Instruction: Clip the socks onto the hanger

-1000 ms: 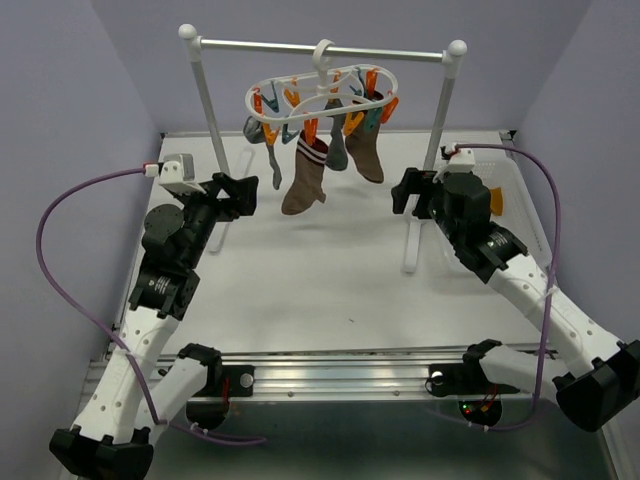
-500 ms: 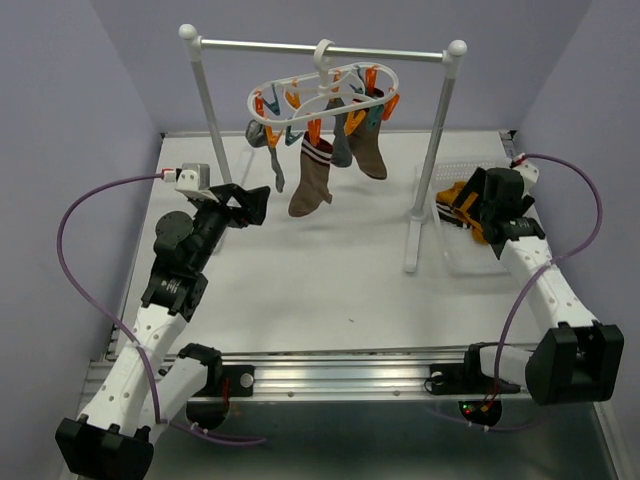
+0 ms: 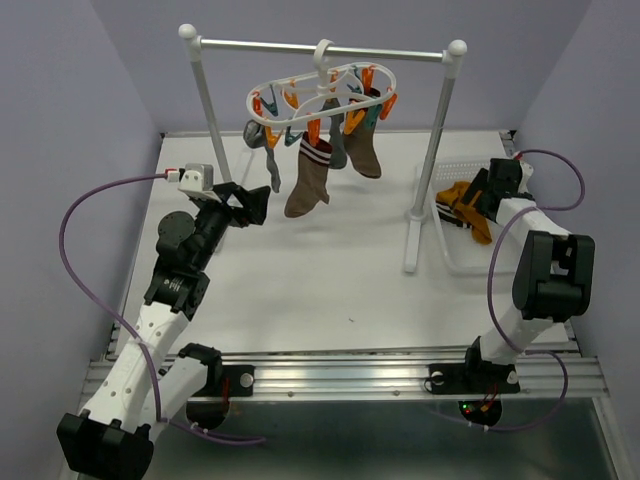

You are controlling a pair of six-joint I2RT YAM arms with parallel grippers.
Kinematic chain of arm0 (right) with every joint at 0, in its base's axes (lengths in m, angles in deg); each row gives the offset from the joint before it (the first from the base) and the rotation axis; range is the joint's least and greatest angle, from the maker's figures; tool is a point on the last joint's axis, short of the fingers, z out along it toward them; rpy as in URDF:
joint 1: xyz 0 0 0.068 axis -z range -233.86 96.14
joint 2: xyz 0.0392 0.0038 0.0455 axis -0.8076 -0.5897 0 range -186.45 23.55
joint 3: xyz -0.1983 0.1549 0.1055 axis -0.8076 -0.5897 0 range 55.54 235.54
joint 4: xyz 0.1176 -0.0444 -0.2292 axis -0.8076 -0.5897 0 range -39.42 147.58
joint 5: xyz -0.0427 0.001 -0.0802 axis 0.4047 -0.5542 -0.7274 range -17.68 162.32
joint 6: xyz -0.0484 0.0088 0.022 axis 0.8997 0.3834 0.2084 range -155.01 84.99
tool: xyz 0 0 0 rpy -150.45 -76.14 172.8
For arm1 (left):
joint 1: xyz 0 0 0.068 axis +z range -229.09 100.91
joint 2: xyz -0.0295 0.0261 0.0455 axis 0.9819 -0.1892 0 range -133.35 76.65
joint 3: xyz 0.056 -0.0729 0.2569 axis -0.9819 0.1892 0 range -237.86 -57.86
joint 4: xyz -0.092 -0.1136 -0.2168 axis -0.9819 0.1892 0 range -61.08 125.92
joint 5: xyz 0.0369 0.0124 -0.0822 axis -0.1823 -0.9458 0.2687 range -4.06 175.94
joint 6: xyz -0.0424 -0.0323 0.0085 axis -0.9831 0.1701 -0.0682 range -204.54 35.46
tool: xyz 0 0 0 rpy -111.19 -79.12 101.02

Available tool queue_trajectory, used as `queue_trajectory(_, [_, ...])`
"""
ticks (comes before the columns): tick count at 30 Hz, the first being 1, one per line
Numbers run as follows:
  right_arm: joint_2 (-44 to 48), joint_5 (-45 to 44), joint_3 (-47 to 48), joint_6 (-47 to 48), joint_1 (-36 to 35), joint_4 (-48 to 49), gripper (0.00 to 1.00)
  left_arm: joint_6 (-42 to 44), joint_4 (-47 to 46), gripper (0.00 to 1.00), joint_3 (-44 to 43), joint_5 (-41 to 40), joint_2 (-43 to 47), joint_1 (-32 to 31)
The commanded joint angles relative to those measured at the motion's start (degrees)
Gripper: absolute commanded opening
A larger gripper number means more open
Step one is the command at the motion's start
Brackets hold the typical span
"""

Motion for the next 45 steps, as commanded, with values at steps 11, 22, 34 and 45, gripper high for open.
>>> queue_trajectory(11, [-5.13,13.69,2.85,13.93,-0.32,10.84,0.93,2.68,-3.53,0.99,0.26,-1.68,-0.99,-0.14])
queue_trajectory(22, [-6.90,13.07,3.64,12.96,-0.32,10.67,0.27,1.97,-3.35,0.99,-0.01,-2.12,-0.64,-0.23])
queue_trajectory(34, [8.13,10.78,3.20,14.19,-0.32,6.45,0.08,1.45,-4.58,0.99,0.78,0.16,-0.91,-0.23])
queue_trajectory(45, [16.22,15.27,5.22,12.26,-0.32,2.67,0.01,0.92,-3.79,0.99,1.66,1.22,1.11,-0.23])
